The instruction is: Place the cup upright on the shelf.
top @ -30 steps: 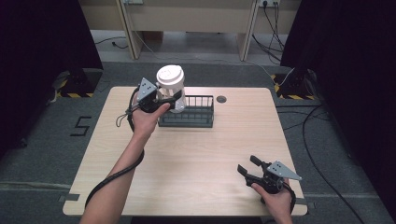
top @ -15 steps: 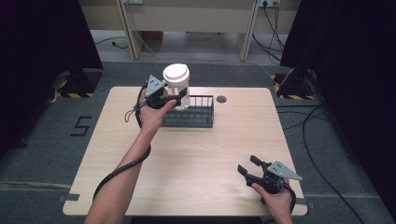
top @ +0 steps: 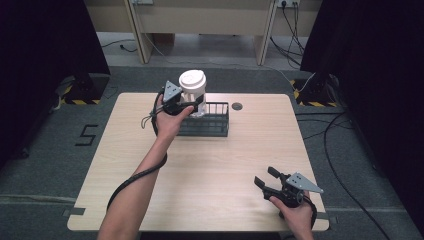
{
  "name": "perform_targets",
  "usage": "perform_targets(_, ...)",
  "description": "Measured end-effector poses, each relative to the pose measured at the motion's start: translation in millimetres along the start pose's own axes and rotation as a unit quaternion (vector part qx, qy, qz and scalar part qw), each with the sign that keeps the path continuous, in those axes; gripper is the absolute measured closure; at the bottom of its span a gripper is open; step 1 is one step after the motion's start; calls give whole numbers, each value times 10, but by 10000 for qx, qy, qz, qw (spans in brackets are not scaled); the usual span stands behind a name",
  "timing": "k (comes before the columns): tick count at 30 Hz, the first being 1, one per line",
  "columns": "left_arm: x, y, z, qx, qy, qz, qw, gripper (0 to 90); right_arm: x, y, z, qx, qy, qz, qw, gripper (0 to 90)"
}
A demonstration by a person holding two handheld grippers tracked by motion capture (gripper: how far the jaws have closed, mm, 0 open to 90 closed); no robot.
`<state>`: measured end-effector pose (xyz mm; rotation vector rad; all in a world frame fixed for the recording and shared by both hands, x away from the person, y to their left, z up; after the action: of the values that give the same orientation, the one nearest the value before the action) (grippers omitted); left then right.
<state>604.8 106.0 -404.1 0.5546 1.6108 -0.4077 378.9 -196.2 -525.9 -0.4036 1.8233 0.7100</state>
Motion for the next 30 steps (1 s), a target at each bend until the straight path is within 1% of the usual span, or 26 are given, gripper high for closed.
perform_targets(1,20,10,21,-20,45,-12,10000,160,1,2,1,0,0,2,10000,281)
perform_targets(8,90,4,73,-32,144,-69,9999,160,3,2,3,-4,6,5,10000,282)
perform_targets(13,204,-4,109,-54,296,-102,9995,160,4,8,2,-15,9,-2,10000,282)
perform_targets(15,224,-1,113,-63,313,-115,9994,160,3,8,2,-14,10,-2,10000,282)
perform_targets(17,285,5,125,-63,404,-128,9991,159,4,5,3,-12,11,2,10000,282)
perform_targets(24,396,41,140,-124,525,-184,9984,158,5,8,6,-19,14,3,10000,282)
perform_targets(27,397,48,138,-145,505,-232,9983,158,5,6,7,-18,13,-13,10000,282)
perform_targets(30,395,47,141,-130,524,-214,9983,158,6,9,10,-22,23,-13,10000,282)
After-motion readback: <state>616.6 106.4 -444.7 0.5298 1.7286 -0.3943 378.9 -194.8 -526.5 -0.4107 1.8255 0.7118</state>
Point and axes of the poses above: each handheld gripper's, and its own axes: z roughly forward along the jaws, x roughly out of its underside, y roughly to its left, the point moved 7 cm from there along z, roughly forward along the jaws, and after that the axes turned 5 degrees about z, right-handed, at the moved point
